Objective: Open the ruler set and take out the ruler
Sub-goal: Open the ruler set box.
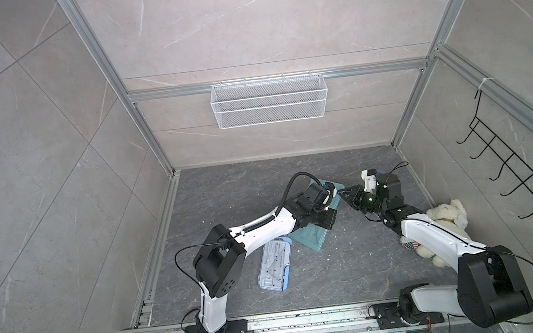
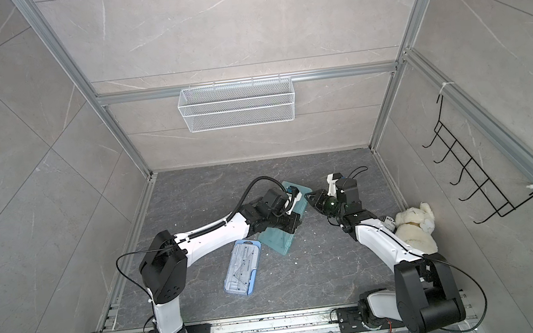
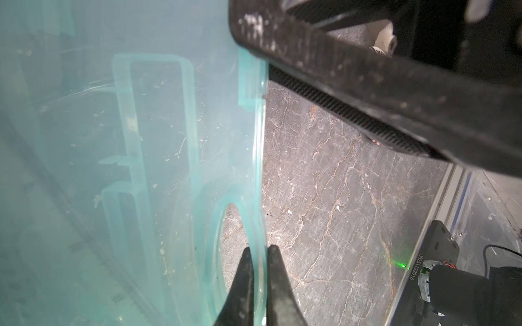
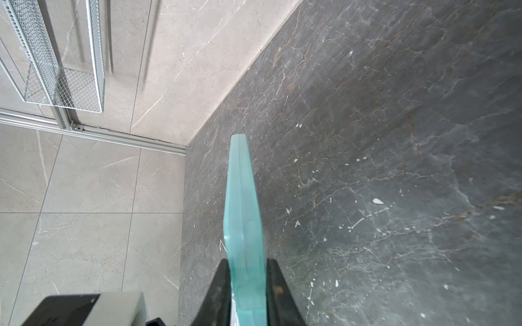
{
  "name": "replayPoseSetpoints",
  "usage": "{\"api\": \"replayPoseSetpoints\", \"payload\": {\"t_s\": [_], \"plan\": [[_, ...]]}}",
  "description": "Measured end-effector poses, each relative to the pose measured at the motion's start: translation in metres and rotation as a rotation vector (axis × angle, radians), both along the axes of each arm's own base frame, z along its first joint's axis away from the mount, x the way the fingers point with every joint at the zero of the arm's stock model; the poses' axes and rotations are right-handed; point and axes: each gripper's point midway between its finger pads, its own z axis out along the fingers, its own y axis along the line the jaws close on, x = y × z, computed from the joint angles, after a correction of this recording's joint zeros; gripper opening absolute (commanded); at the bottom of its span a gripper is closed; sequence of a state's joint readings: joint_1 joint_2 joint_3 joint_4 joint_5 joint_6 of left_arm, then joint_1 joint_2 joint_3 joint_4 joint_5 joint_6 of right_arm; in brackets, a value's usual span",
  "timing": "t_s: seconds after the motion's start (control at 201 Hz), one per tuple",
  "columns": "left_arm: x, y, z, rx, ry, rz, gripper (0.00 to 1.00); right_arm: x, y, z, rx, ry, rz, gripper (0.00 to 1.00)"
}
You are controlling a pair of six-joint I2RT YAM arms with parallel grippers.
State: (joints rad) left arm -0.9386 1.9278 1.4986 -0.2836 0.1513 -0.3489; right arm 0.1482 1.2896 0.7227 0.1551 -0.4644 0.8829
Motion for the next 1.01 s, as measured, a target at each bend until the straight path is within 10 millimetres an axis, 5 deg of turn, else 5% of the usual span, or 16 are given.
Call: {"api": "replayPoseSetpoints", "payload": {"t_s": [1.005], "plan": [[-0.003, -0.016, 0.004, -0.041, -0.003, -0.035, 0.00, -0.013, -0.011, 0.018, -0.031, -0.029, -0.026, 0.06]]}}
